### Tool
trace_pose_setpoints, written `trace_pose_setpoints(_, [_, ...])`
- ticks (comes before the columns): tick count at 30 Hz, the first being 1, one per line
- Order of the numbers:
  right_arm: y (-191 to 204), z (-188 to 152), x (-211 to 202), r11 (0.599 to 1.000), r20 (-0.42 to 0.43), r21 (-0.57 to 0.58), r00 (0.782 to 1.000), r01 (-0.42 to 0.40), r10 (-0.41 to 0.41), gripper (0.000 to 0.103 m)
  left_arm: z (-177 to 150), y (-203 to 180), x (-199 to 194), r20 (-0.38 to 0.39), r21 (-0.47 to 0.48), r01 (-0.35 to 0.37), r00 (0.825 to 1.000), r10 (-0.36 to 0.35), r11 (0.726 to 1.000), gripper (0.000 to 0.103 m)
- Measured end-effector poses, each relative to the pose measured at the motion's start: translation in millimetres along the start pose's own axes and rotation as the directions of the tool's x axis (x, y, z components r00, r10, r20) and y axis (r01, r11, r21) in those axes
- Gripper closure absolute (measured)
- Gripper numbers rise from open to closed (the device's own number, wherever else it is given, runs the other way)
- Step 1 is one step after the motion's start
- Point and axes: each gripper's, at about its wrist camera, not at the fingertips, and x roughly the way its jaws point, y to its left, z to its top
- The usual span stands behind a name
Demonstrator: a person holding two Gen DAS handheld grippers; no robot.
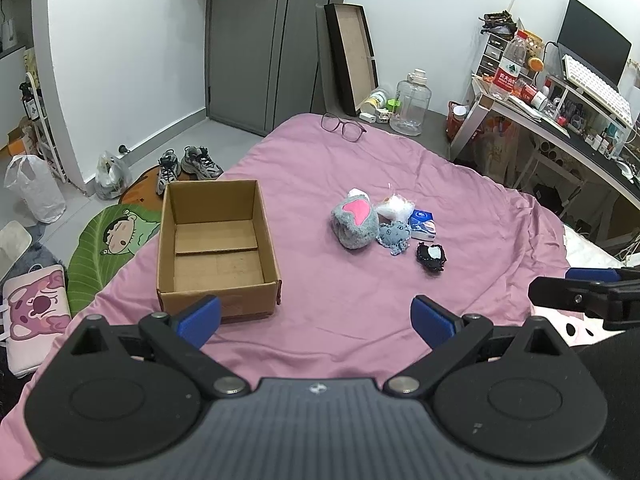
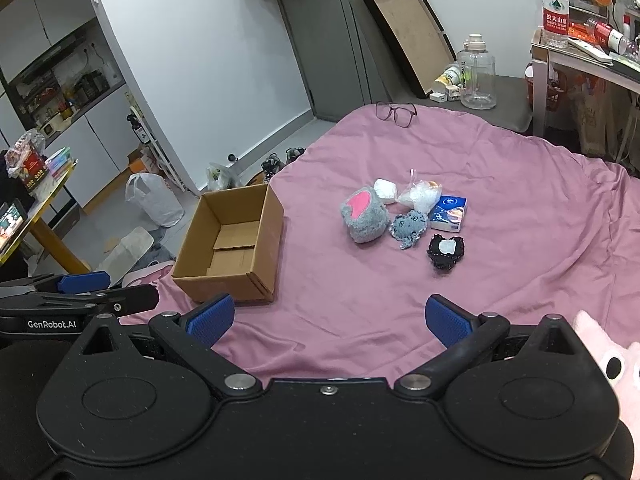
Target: Organize soft objects
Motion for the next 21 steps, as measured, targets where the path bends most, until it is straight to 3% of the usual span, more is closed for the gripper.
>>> trace_pose_setpoints(21, [2.4, 0.3, -1.7, 1.0, 0.002, -0.008, 1.0, 0.0, 0.0, 0.0, 1.5, 2.3, -0.3, -0.001, -0.004, 0.002, 1.0, -0.002, 1.0, 0.003])
